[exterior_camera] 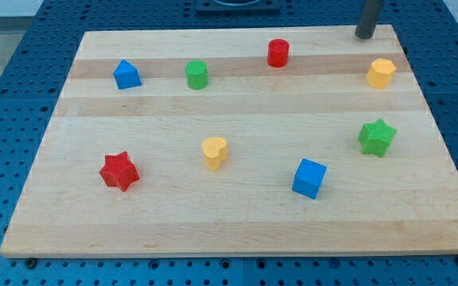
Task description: Move the arm in between the red circle and yellow hexagon
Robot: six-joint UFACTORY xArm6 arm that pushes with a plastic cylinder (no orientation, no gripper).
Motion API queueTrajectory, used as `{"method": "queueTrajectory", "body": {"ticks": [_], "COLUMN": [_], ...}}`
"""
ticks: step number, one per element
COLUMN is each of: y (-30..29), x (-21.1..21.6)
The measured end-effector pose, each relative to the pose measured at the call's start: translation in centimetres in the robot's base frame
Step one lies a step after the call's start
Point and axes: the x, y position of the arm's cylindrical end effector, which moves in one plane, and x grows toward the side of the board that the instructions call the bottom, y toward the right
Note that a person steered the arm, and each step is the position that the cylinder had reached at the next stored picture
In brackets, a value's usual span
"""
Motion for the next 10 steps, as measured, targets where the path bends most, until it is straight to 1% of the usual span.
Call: {"method": "queueTrajectory", "body": {"ticks": [1,2,3,5,6,7,8,9,10], "y": [-6.1,-8.5,-5.2,-5.9,-6.7,-8.5,-9.6,-9.1,-7.2], "x": [0.0,0.0,0.1,7.2,4.3,-0.5,-0.3,3.2,3.9]}}
